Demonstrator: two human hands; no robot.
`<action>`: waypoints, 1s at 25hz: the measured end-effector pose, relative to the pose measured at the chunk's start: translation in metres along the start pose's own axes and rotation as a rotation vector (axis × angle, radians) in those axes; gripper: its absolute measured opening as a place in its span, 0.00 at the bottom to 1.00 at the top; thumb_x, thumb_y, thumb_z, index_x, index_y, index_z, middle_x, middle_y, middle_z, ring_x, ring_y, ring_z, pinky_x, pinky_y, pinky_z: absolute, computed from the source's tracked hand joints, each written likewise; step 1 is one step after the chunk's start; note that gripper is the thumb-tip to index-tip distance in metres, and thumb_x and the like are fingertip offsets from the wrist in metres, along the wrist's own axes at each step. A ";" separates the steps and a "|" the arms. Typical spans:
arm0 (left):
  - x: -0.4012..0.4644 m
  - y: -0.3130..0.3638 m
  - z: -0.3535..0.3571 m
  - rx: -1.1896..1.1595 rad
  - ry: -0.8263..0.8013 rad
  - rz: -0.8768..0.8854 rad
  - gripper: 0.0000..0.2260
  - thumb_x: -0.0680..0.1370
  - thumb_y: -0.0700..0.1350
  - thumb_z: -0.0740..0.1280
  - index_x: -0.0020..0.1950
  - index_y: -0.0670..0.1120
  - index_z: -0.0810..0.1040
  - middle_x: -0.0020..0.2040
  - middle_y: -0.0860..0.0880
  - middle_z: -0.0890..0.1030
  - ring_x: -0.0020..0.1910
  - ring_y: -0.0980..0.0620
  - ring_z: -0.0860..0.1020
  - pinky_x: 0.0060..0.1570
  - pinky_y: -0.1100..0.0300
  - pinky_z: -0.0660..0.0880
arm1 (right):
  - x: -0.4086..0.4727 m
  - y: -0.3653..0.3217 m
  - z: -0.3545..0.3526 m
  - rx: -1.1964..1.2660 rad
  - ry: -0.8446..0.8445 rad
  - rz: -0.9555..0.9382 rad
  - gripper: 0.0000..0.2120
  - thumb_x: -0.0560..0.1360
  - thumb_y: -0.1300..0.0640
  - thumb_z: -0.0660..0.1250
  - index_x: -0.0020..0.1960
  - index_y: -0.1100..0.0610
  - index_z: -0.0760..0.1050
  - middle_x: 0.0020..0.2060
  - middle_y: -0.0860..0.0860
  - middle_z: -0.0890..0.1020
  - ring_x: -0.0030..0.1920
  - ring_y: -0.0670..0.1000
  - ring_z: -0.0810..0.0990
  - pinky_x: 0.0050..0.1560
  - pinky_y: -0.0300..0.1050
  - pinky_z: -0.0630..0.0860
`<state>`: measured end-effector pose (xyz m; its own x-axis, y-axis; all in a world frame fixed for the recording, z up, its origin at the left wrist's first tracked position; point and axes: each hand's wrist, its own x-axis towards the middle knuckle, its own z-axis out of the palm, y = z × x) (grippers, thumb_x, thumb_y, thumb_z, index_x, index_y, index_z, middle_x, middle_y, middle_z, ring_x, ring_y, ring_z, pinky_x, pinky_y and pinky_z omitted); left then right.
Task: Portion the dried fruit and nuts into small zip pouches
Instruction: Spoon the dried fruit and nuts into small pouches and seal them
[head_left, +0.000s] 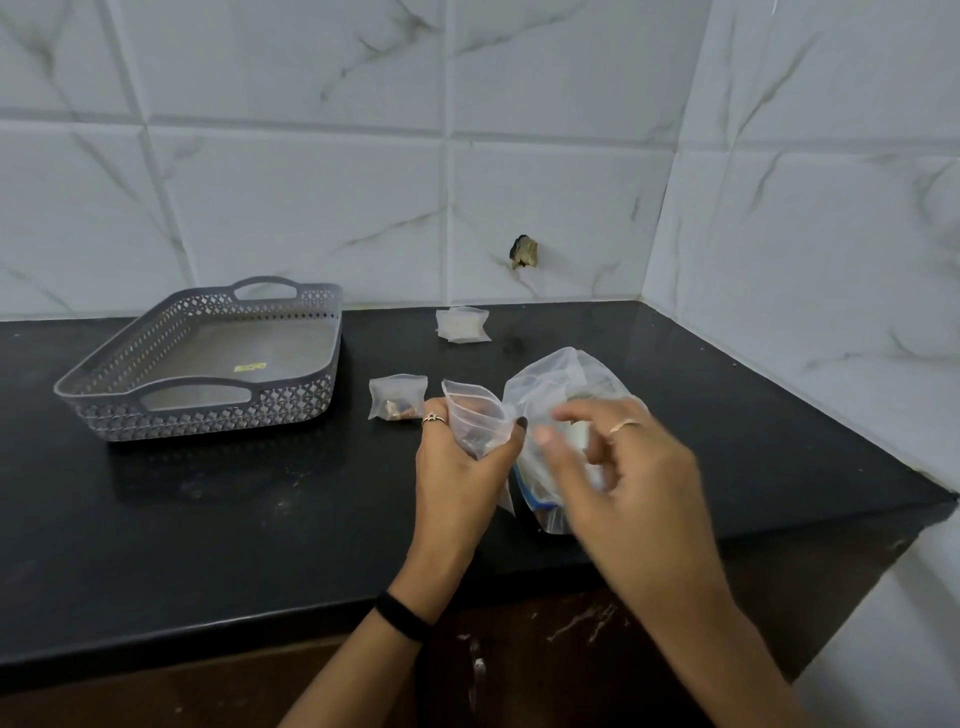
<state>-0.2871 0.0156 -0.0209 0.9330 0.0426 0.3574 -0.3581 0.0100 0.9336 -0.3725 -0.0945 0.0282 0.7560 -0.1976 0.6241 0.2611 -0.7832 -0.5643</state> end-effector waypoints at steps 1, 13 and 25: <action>-0.001 0.000 0.000 -0.008 -0.004 -0.004 0.19 0.69 0.49 0.74 0.51 0.42 0.72 0.41 0.49 0.80 0.39 0.54 0.79 0.37 0.61 0.76 | -0.001 -0.008 0.008 0.030 -0.071 -0.007 0.15 0.72 0.42 0.66 0.55 0.48 0.77 0.45 0.41 0.74 0.40 0.38 0.73 0.41 0.32 0.71; -0.011 0.016 -0.028 -0.068 -0.281 -0.103 0.39 0.65 0.51 0.78 0.68 0.46 0.60 0.53 0.45 0.81 0.51 0.45 0.82 0.49 0.52 0.82 | 0.028 -0.006 0.028 0.210 -0.128 0.160 0.06 0.74 0.56 0.69 0.40 0.48 0.77 0.35 0.40 0.78 0.39 0.31 0.73 0.39 0.23 0.69; 0.009 0.026 -0.058 -0.068 -0.243 0.112 0.06 0.77 0.41 0.68 0.40 0.47 0.81 0.36 0.51 0.81 0.38 0.57 0.78 0.39 0.65 0.74 | 0.044 0.001 0.010 0.323 -0.295 0.201 0.05 0.76 0.58 0.67 0.43 0.52 0.79 0.34 0.43 0.78 0.32 0.38 0.74 0.36 0.28 0.70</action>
<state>-0.2896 0.0738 0.0053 0.8657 -0.1936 0.4616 -0.4536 0.0865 0.8870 -0.3326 -0.0983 0.0499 0.9364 -0.1136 0.3320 0.2306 -0.5140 -0.8262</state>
